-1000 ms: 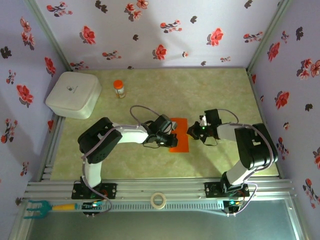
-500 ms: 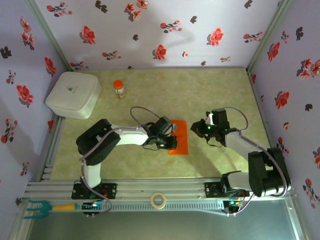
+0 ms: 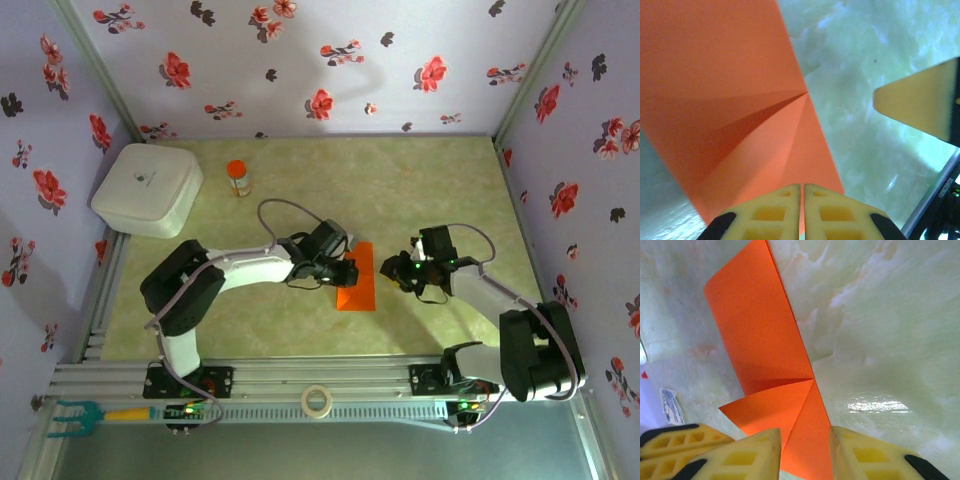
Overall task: Fold a paper plane with a square sheet of paper (pick it up from the middle)
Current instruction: Turn over the paper at the center of the table.
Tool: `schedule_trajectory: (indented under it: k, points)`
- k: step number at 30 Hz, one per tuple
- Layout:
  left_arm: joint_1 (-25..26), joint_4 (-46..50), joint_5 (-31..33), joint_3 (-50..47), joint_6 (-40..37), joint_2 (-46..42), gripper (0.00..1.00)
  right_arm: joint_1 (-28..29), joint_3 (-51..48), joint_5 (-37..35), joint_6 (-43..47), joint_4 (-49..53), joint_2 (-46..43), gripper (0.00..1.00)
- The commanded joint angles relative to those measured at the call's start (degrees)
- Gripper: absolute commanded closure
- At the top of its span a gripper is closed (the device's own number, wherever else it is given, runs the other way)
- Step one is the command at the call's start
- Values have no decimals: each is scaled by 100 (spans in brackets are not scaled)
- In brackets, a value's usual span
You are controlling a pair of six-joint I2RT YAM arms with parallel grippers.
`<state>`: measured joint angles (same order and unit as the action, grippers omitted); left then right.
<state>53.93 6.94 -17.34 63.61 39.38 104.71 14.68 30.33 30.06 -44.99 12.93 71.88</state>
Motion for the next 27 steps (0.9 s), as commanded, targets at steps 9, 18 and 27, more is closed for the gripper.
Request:
schedule_trajectory:
  k: [9,18,27]
  points:
    - [-255,399,-308,252,-531,394,90,312,60,-221,-114,399,-118,63]
    - [-296,450,-306,244,-562,729,92,440,4,-315,-197,534,-276,61]
    - [-278,-16,-322,-155,-17,724,95,506,59,-278,-168,614,-268,60]
